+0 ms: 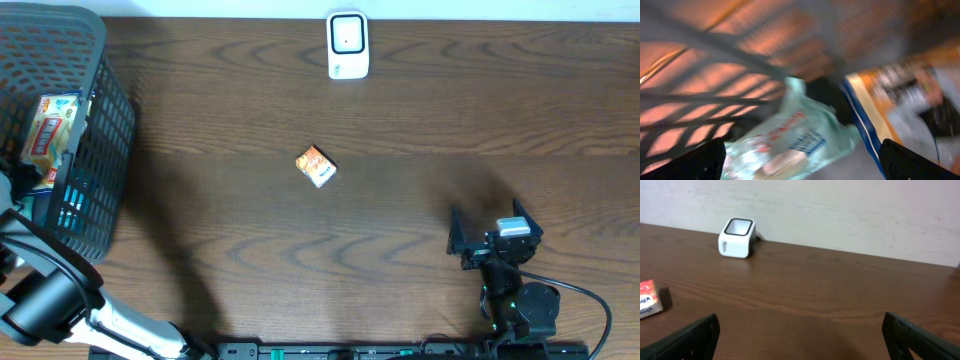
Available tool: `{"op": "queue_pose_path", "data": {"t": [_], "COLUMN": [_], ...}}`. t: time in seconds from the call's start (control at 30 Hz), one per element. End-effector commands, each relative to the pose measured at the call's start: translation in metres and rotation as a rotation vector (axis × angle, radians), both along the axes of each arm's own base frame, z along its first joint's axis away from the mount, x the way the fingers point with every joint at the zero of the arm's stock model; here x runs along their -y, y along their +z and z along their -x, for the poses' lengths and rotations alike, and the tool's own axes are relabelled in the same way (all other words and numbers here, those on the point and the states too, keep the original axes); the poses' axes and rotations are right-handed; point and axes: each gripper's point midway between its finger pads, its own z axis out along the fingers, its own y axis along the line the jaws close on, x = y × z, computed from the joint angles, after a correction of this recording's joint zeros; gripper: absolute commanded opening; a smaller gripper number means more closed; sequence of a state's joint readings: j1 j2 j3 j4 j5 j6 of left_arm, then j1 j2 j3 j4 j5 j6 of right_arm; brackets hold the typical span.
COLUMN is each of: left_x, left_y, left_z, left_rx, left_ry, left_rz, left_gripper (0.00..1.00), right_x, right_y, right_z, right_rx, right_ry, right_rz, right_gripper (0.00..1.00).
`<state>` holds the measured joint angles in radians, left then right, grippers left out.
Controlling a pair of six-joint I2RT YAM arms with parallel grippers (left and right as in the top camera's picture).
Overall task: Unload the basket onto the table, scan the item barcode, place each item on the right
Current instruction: 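Reach the left gripper into the basket and grasp the green wipes pack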
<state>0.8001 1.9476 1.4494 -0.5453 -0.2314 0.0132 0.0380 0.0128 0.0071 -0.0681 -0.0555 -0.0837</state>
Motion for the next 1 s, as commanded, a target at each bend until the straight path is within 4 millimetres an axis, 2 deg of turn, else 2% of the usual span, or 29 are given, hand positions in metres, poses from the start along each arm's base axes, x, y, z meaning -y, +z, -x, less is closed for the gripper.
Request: {"op": "queue_pose_path", "data": {"t": [0.0,0.13,0.3,0.43,0.6,0.73,0.87,0.9,0.97], "left_x": [0.010,0.009,-0.007,-0.009,0.008,0.013,0.014,0.014,0.014], "left_y": [-0.013,-0.016,-0.016,-0.021,-0.047,-0.069,-0.081,-0.083,-0.084], "left_z": [-0.009,0.002,0.023,0.031,0.035,0.036,0.037,0.038,0.037], "left_rx": [-0.069,-0.112,-0.106,-0.014,0.015,-0.001,-0.005,-0.006,-0.005], "left_ry": [-0.293,-0.344,-0.287,-0.279,-0.427,-0.443,-0.442,-0.442,-0.442], "left_rz": [0.065,0.082,0.089,0.151,0.237,0.258,0.269,0.273,0.272], "left_gripper": [0.98,0.98,0.98,0.98,0.98,0.98,0.99,0.89,0.57], "right_x": [0.000,0.000,0.000,0.000,0.000,0.000,0.000,0.000,0.000], "right_y": [-0.001,-0.001,-0.001,-0.001,-0.001,-0.001,-0.001,-0.001,-0.001], "right_z": [0.000,0.000,0.000,0.000,0.000,0.000,0.000,0.000,0.000], "right_rx": [-0.002,-0.002,-0.002,-0.002,-0.002,-0.002,-0.002,-0.002,-0.002], "right_ry": [0.000,0.000,0.000,0.000,0.000,0.000,0.000,0.000,0.000], "right_rz": [-0.012,-0.012,-0.012,-0.012,-0.012,-0.012,-0.012,-0.012,-0.012], "right_gripper": [0.99,0.99,0.99,0.99,0.99,0.99,0.99,0.99,0.99]}}
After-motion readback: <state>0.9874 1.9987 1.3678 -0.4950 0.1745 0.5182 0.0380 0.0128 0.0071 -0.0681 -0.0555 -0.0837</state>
